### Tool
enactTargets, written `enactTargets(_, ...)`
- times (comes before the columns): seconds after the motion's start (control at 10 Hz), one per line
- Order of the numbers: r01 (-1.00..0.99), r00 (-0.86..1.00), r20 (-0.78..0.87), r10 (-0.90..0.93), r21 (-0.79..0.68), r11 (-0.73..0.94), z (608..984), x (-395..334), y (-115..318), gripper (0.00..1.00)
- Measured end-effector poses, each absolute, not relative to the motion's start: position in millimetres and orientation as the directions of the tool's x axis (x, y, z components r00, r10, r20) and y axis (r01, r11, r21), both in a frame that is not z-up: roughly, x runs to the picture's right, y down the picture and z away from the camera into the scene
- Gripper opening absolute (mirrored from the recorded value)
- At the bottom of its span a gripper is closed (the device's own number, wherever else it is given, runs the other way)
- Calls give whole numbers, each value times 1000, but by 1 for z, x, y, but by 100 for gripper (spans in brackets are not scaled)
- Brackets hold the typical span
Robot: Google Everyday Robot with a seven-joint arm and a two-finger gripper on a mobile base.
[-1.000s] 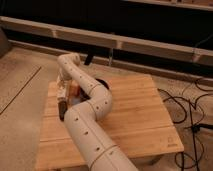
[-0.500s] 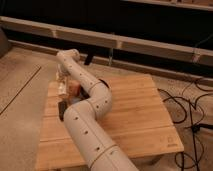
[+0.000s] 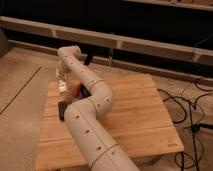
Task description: Stand the bottle upright
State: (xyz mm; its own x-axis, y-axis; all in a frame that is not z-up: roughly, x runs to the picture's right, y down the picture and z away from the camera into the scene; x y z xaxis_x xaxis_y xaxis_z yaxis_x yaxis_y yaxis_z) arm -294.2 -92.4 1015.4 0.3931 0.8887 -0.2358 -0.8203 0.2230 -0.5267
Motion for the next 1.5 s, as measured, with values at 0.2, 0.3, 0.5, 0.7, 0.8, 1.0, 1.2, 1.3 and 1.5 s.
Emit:
enactTargets(0.2,-821,392,-235,889,-526,223,1015,-294,-94,0)
enactTargets(0.3,-819,393,-227,891,-527,227,1011,-295,-98,0)
enactTargets(0.5,-804,410,-211,887,-542,243,1004,-305,-101,0)
enactTargets(0.7,-792,427,-211,879,-557,251,1001,-312,-96,0)
enactTargets(0.8,-787,432,-218,875,-564,248,1001,-313,-92,0)
enactTargets(1.0,-776,446,-221,867,-578,252,1001,-318,-85,0)
enactTargets(1.2,-765,458,-212,863,-588,262,998,-321,-85,0)
enactTargets(1.3,-758,463,-205,862,-596,265,996,-323,-86,0)
enactTargets(1.5,-745,467,-196,862,-612,265,992,-326,-87,0)
